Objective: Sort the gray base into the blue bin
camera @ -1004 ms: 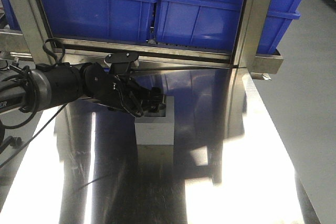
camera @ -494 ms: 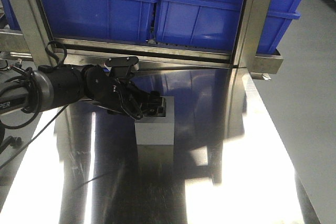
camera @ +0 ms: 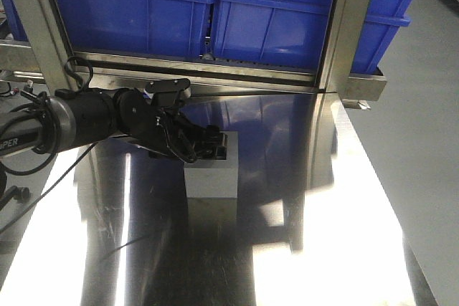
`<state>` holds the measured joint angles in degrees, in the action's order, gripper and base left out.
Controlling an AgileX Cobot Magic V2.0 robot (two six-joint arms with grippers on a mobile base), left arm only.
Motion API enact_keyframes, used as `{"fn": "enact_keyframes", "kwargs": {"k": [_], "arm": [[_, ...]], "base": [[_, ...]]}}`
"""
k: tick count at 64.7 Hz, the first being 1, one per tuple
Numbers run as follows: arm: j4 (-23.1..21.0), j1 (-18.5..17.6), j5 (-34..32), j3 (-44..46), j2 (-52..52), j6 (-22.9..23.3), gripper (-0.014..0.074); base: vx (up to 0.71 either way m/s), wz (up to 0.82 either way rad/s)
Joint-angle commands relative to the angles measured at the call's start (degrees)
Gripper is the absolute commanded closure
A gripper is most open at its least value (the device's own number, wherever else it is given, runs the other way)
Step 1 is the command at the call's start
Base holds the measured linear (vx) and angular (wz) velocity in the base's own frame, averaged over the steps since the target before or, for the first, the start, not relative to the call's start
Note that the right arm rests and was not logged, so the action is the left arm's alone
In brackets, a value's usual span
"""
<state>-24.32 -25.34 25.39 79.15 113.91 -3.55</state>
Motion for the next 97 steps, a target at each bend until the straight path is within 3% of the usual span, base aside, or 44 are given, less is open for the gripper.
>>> {"fn": "enact_keyframes", "kwargs": {"k": [1, 9, 24, 35, 55, 72, 97], "arm": [[-0.1, 0.1, 0.0, 1.2, -2.3, 0.1, 0.0031], [-0.1, 0.1, 0.9, 1.2, -2.3, 0.1, 0.0142], [0.0, 0.1, 2.5, 1.2, -2.3, 0.0, 0.0465], [0.0, 0.1, 2.3, 1.2, -2.3, 0.0, 0.0599], [0.2, -0.1, -2.8, 1.2, -9.4, -0.5, 0.0601], [5.9, -0.1, -3.9, 0.7, -22.5, -0.5, 0.0601], [7.0, -0.1, -16.3, -21.3, -52.0, -0.5, 0.0601]], "base": [[0.0, 0.0], [0.0, 0.0], [0.0, 0.0], [0.0, 0.0], [0.0, 0.0], [0.0, 0.0], [0.0, 0.0]]}}
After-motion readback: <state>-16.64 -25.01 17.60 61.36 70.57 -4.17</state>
